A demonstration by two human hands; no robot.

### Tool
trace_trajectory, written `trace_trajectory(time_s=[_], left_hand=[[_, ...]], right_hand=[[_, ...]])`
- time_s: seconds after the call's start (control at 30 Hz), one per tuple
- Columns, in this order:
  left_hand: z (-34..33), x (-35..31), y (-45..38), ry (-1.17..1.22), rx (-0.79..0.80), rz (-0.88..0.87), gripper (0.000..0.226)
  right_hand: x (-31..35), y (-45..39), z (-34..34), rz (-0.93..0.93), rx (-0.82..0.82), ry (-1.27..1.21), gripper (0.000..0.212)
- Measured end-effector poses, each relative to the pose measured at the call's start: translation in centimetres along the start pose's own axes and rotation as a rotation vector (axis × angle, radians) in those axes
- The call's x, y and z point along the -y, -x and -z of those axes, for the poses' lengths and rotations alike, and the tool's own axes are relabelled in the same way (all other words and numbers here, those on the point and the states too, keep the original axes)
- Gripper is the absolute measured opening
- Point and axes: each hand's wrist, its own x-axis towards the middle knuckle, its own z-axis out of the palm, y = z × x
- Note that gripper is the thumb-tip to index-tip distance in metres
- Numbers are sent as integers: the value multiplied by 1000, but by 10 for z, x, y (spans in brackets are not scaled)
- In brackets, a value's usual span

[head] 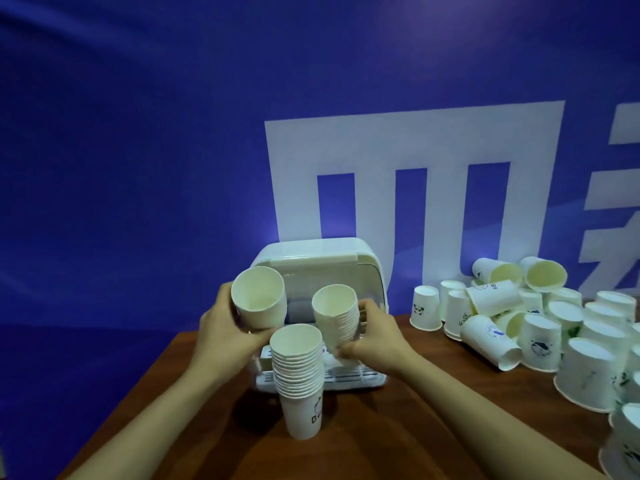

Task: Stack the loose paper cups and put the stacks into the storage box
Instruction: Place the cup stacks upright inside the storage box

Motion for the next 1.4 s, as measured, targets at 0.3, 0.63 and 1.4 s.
trace_trajectory(time_s=[0.3,0.63,1.4], left_hand=[[-19,31,-34,-127,244,161,77],[-65,28,-61,-230,237,338,90],[-48,44,-42,-743,9,232,84]], right_hand=[[5,-38,6,-191,266,35,44],[8,-78,-28,-235,188,-105,47],[-13,-91,-58,-209,166,17,84]])
